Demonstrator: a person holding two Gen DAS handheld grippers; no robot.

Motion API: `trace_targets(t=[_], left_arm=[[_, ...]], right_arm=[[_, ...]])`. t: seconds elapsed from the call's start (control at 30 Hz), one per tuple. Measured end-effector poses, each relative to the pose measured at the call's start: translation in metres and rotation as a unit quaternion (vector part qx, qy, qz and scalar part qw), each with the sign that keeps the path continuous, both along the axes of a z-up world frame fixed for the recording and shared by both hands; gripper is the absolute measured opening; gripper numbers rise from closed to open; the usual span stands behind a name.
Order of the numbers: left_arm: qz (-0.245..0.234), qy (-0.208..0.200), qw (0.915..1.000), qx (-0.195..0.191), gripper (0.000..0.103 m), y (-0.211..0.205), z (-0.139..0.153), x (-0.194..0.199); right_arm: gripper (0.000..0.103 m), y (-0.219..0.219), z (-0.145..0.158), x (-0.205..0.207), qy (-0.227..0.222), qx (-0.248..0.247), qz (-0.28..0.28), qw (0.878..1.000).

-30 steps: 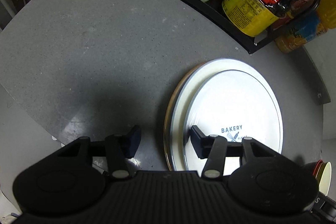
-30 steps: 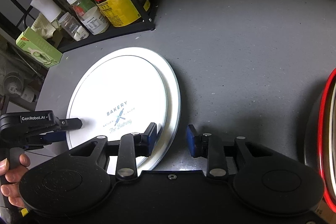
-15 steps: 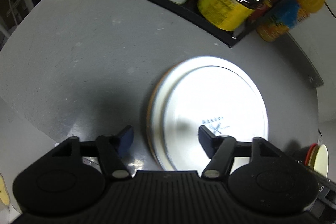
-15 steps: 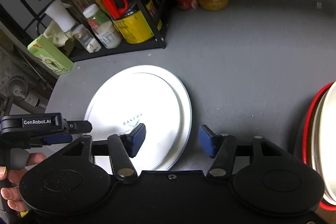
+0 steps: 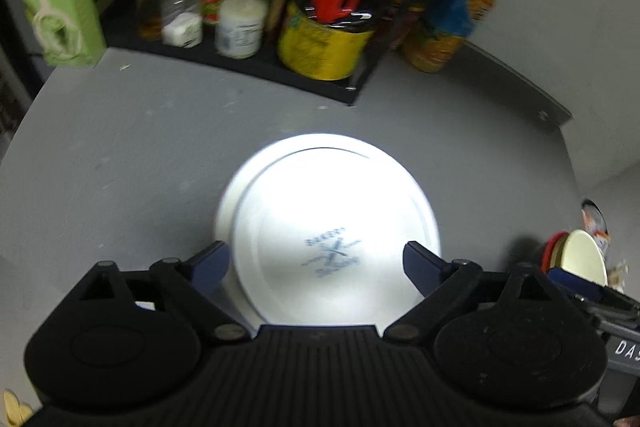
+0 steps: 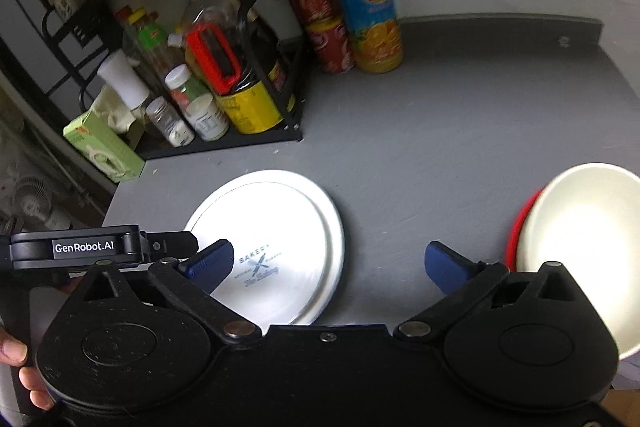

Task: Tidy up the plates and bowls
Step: 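Withdraw both tools from the plates toward the red bowl stack, then close both tools on the rim of the red bowl holding cream bowls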

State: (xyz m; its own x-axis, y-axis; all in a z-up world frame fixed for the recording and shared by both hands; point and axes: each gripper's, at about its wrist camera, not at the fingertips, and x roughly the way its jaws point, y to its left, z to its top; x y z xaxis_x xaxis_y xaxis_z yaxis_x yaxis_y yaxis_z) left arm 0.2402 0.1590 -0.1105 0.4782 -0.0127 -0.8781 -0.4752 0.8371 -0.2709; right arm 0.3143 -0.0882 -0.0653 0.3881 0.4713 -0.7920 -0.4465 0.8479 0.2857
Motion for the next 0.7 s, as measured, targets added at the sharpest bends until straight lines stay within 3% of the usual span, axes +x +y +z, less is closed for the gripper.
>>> trace_targets(t=[0.17,0.7], left_arm=[[-0.033,-0.016,0.9993,0.006,0.102,-0.021,0.011,0.008],[-0.105,-0.023,0.9942,0.0,0.102,-0.086,0.019,0.034]], right_arm=[[0.103,-0.02,0.005,-0.006,-0.008,-0.004,-0.028,1.0],[0.103,-0.098,0.016,-0.007,-0.01,-0.004,-0.088,0.996]])
